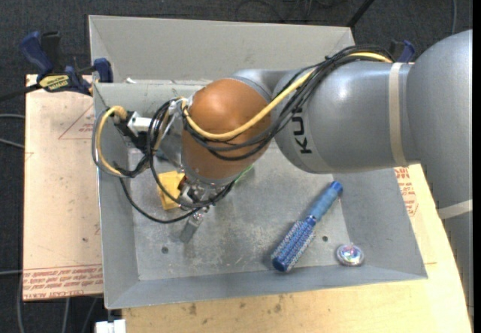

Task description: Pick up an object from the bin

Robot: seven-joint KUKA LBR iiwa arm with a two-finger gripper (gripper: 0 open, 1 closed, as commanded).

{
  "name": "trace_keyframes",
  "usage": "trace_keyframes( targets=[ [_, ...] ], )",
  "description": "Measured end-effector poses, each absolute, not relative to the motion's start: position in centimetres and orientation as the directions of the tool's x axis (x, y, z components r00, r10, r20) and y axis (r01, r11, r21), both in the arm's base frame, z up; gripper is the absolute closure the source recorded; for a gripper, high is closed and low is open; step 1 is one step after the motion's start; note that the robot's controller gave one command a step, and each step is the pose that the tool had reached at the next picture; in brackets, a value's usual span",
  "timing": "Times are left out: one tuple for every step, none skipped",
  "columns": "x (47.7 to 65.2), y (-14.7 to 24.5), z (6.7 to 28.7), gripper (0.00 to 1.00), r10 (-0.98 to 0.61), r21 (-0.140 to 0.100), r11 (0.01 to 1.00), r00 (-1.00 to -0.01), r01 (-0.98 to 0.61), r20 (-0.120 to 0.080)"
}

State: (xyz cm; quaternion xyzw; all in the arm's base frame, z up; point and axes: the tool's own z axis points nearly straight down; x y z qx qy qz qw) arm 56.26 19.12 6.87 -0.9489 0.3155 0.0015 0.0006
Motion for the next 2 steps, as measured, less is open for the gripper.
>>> trace_keyframes(
  targets=[
    [59.86,25.03,7.05,0.00,-0.518,-0.005,-0.856,0.856,-0.518,-0.002],
    [59.94,24.72,7.17,1.00,-0.521,-0.003,-0.854,0.854,-0.521,-0.001]
  ],
)
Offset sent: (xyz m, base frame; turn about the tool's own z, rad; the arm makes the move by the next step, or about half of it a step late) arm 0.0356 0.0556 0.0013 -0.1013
